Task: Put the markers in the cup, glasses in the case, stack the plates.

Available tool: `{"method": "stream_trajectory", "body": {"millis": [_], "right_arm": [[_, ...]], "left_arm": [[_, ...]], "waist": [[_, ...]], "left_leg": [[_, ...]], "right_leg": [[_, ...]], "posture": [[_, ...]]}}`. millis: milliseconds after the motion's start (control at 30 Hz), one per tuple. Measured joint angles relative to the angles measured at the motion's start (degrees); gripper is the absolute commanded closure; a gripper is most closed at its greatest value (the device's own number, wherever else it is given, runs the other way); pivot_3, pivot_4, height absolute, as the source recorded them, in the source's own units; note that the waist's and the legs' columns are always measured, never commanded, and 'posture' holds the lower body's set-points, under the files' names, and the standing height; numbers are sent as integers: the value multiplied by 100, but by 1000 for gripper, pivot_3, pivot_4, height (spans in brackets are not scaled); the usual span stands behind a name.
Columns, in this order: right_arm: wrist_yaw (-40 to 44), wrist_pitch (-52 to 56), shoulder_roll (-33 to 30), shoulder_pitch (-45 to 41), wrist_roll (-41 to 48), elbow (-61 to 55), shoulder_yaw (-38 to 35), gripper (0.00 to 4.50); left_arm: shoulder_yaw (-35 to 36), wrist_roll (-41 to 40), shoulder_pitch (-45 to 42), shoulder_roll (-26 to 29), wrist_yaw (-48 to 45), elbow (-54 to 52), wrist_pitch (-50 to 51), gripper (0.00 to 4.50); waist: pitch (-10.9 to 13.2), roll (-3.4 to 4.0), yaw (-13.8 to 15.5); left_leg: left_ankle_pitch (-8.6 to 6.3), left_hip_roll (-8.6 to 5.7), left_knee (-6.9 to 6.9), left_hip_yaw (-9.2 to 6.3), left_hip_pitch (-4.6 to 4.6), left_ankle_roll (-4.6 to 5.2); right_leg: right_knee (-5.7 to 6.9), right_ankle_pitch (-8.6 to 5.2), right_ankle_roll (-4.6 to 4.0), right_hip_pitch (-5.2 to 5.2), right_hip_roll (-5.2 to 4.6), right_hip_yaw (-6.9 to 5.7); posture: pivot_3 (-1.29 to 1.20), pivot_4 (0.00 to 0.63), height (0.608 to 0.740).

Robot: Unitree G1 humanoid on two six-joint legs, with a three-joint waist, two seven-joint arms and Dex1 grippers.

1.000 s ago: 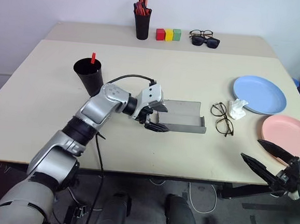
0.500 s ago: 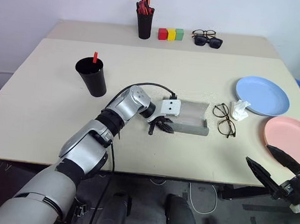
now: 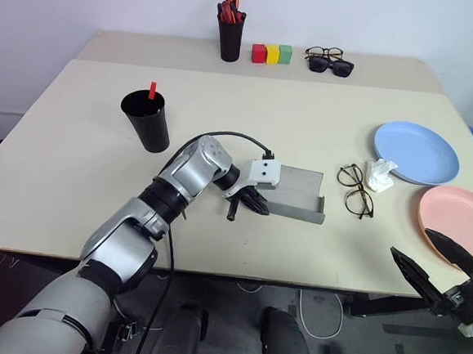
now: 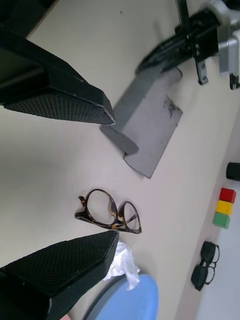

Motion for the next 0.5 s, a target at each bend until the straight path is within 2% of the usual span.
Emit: {"method": "stream_trajectory", "body": {"millis": [200,500], "right_arm": [[29,-16,-28,-156,-61,206,97,1074],[136,-18,-109,-298,-121,386,176,1074]], "left_arm": [[-59,-168,522,348,91,-1536,1341,4404],[-171,-437,553,515,482,-2180,2284,4404]], "waist": [[-4,6,4],[-4,6,-4]], "left_leg": [[0,0,1,-1,3,0],[0,0,1,-1,4,0]], "right_leg": [[4,0,-1,0,0,0],[4,0,-2,0,0,0]], "posture": [[0,150,739],[0,150,739]]}}
